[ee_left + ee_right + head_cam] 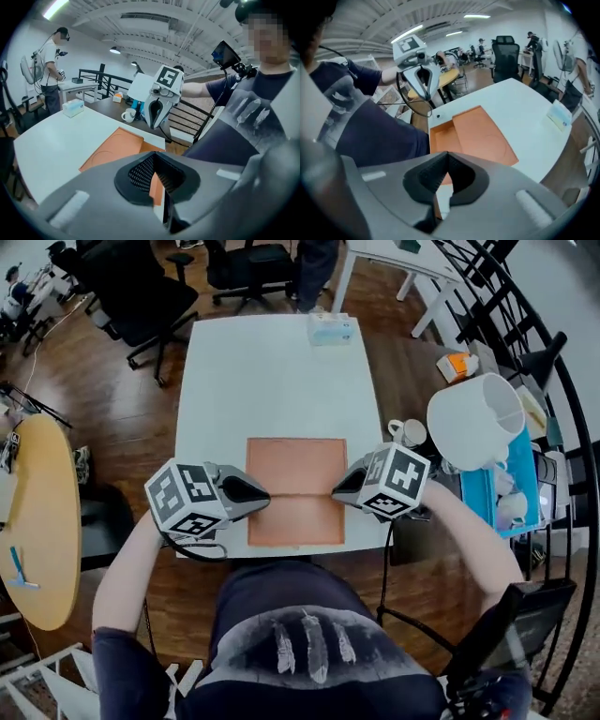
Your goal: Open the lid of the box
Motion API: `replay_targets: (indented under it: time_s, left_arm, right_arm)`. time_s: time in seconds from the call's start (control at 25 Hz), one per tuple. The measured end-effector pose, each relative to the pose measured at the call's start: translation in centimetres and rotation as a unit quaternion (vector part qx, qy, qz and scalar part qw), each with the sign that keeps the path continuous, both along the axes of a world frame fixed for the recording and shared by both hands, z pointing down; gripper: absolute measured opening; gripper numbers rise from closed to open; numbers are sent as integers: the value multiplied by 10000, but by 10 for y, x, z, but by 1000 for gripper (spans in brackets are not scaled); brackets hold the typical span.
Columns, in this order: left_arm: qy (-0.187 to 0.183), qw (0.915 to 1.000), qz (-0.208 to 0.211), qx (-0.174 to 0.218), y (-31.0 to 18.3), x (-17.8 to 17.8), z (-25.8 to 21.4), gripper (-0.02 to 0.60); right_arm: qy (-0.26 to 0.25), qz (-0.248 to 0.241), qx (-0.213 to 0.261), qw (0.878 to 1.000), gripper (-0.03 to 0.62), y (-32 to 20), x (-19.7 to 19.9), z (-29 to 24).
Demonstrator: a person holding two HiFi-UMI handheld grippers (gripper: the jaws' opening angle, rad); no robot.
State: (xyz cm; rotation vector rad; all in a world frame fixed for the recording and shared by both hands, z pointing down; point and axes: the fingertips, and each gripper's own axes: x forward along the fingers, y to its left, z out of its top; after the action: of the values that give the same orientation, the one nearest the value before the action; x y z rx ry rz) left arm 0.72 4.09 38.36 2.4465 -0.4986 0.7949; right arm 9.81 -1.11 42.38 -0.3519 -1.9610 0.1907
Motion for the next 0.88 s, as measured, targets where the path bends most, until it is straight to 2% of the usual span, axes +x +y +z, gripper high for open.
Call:
replay_targets:
  time_s: [0.12, 0.24, 0.52, 0.88]
  left_arm:
    - [-256, 9996, -130, -3, 7, 6, 0, 15]
    - [-388, 9988, -287, 17, 8, 7, -2, 15]
    - [-612, 9964, -567, -123, 13, 8, 11, 15]
    - [-835, 9951, -504, -163, 24, 3, 19, 15]
  right_arm:
    - [168, -615, 222, 9977, 3, 8, 7, 9]
    - [101, -858, 435, 9953, 3, 5, 8, 10]
    - [12, -957, 374, 9947, 3, 2, 14, 10]
    - [-59, -668, 369, 9971, 3, 1, 17, 7]
